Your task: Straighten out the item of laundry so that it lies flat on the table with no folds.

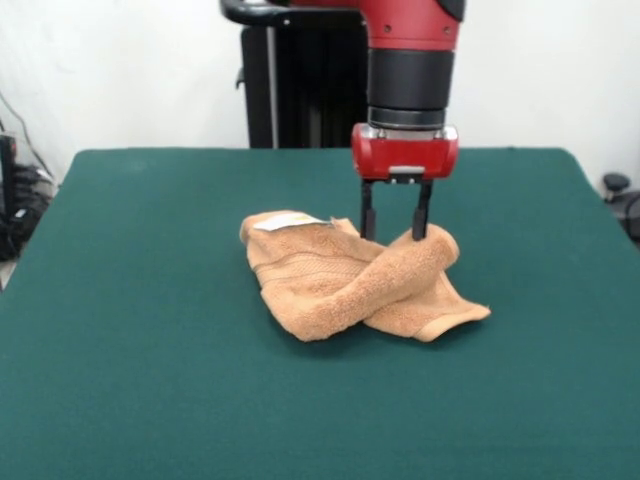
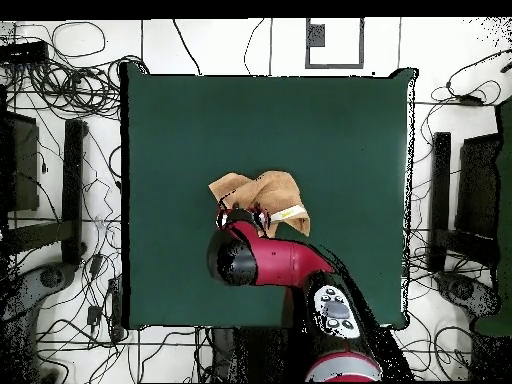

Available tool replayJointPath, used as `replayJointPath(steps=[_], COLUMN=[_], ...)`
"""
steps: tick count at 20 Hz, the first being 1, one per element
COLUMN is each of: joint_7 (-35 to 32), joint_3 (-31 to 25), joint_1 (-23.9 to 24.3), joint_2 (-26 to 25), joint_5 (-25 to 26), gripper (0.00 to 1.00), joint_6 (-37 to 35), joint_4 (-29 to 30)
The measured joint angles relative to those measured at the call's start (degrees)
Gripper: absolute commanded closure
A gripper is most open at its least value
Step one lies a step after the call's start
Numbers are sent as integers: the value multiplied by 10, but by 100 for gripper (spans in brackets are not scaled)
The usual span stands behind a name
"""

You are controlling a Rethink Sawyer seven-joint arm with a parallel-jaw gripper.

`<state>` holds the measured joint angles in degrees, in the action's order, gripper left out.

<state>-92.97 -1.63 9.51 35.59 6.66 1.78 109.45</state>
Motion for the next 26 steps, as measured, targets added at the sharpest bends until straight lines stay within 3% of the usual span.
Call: replayJointPath(steps=[26], joint_7=[0], joint_3=[-94], joint_1=[75], joint_2=[0], joint_5=[0], gripper=[0], joint_6=[0], joint_4=[58])
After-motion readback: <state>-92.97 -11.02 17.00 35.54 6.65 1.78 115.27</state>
